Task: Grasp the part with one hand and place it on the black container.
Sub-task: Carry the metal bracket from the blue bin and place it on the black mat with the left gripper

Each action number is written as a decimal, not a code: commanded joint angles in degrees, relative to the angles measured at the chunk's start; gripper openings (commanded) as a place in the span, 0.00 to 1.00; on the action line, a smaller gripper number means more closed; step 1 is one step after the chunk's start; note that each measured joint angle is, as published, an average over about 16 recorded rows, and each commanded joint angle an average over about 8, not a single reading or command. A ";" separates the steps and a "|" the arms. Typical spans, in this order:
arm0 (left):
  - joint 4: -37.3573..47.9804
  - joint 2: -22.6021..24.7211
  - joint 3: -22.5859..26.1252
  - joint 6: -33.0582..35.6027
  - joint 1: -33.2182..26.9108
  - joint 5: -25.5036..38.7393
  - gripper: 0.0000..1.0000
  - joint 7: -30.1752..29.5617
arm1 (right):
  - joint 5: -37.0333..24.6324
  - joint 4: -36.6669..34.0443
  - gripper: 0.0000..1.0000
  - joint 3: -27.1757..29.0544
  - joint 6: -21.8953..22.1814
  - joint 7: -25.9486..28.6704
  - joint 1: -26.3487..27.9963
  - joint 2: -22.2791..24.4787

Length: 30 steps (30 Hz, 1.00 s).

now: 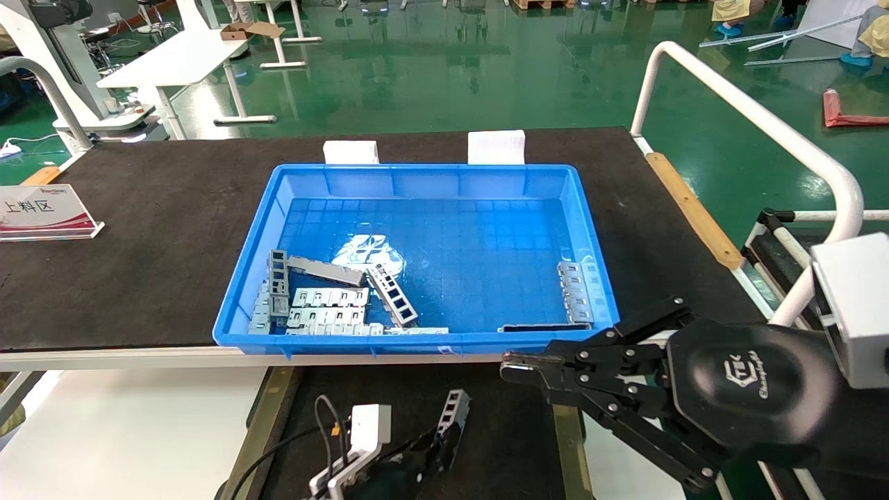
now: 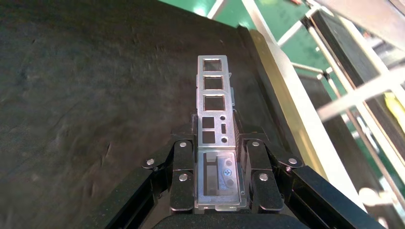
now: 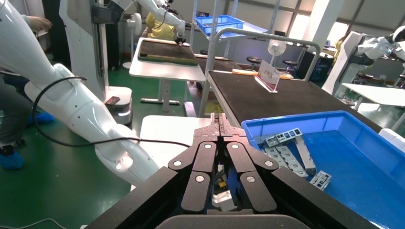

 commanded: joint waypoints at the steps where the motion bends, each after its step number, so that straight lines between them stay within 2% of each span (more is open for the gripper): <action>1: 1.50 1.91 -0.26 -1.53 -0.43 -0.35 0.00 -0.35 | 0.00 0.00 0.00 0.00 0.00 0.00 0.00 0.00; 13: 8.32 8.33 -3.49 -4.58 -1.89 0.47 0.00 -0.79 | 0.02 0.00 0.00 -0.03 0.01 -0.01 0.01 0.01; 27: 12.47 9.82 -2.59 -5.45 -3.72 -0.42 0.00 -3.88 | 0.04 0.00 0.00 -0.05 0.02 -0.03 0.01 0.02; 30: 12.68 9.84 -2.07 -5.70 -3.95 -0.37 0.08 -4.54 | 0.04 0.00 0.03 -0.06 0.03 -0.03 0.01 0.02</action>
